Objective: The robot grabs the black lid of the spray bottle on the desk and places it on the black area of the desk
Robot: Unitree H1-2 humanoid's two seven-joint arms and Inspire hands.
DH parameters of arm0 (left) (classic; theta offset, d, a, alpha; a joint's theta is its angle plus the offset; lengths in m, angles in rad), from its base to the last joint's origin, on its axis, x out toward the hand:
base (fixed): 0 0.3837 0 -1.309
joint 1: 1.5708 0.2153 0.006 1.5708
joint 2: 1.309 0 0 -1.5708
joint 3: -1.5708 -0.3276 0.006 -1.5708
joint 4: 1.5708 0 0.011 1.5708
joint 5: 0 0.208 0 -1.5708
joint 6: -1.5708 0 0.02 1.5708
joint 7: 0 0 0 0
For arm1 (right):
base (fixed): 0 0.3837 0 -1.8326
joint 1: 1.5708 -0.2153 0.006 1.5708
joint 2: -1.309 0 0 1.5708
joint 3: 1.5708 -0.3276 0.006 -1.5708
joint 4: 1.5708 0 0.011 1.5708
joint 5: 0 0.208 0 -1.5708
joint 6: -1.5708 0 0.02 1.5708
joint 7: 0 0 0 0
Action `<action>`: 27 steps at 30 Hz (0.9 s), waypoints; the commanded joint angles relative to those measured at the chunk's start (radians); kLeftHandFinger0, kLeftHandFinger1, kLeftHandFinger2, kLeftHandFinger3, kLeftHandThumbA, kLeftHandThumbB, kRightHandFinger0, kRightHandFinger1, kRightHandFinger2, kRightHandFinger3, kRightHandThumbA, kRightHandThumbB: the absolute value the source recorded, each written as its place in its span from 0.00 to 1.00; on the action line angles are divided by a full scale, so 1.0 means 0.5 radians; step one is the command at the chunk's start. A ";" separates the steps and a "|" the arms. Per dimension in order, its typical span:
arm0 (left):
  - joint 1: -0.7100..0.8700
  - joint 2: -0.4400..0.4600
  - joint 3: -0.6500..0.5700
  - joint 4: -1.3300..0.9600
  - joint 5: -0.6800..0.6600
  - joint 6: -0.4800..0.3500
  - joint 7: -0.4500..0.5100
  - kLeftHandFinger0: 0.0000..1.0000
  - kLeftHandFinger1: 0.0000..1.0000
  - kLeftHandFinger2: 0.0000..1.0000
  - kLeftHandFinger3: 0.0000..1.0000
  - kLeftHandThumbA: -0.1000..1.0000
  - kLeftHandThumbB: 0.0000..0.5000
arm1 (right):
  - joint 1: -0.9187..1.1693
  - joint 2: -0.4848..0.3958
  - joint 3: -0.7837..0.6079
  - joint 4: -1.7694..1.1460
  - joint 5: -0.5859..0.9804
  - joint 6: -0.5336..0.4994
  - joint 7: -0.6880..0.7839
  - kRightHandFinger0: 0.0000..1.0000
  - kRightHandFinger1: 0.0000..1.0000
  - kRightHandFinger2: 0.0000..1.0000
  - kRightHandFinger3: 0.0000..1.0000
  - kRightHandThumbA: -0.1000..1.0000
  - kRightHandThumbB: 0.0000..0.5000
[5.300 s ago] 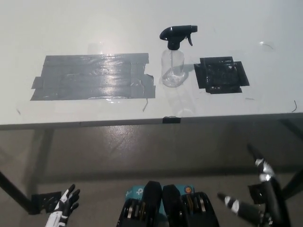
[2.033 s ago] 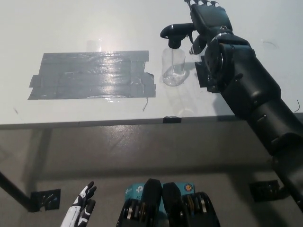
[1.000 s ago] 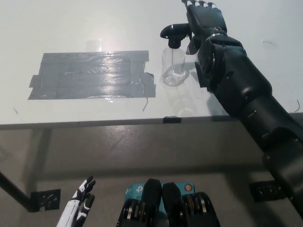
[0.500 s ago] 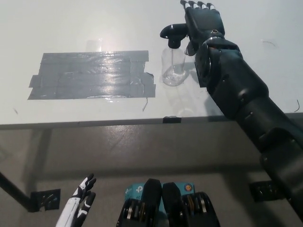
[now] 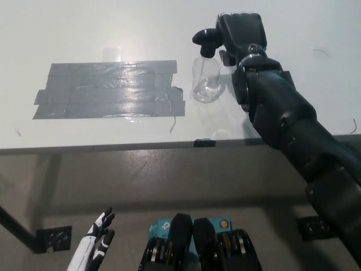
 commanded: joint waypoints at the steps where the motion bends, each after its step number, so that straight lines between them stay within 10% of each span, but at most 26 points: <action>1: -0.031 0.030 -0.019 -0.086 0.036 -0.005 0.000 1.00 1.00 1.00 1.00 1.00 0.43 | -0.136 0.026 0.085 0.106 -0.072 -0.278 -0.452 0.00 0.00 0.01 0.02 0.60 0.33; 9: -0.046 0.036 -0.023 -0.087 0.053 0.027 -0.008 1.00 1.00 1.00 1.00 1.00 0.45 | -0.156 -0.002 0.030 0.147 0.019 -0.367 -0.524 0.00 0.00 0.01 0.09 0.61 0.28; 11: -0.041 0.035 -0.028 -0.075 0.040 0.011 -0.013 1.00 1.00 1.00 1.00 1.00 0.47 | -0.152 -0.017 0.005 0.127 0.039 -0.388 -0.536 0.00 0.01 0.04 0.30 0.64 0.25; 15: -0.027 0.035 -0.037 -0.070 0.046 0.003 -0.011 1.00 1.00 1.00 1.00 1.00 0.47 | -0.157 -0.031 -0.017 0.099 0.058 -0.393 -0.503 0.02 0.00 0.07 0.37 0.65 0.21; 18: -0.052 0.033 -0.038 -0.062 0.039 0.009 -0.012 1.00 1.00 1.00 1.00 1.00 0.45 | -0.204 -0.053 -0.020 0.091 0.047 -0.410 -0.547 0.00 0.01 0.02 0.07 0.69 0.19; 23: -0.039 0.035 -0.034 -0.070 0.047 0.006 0.000 1.00 1.00 1.00 1.00 1.00 0.47 | -0.281 -0.054 -0.046 0.085 0.071 -0.425 -0.533 0.00 0.18 0.44 0.31 0.74 0.16; 27: -0.043 0.038 -0.039 -0.051 0.047 -0.012 -0.004 1.00 1.00 1.00 1.00 1.00 0.45 | -0.335 -0.084 -0.050 0.041 0.059 -0.402 -0.518 0.01 0.16 0.40 0.39 0.75 0.19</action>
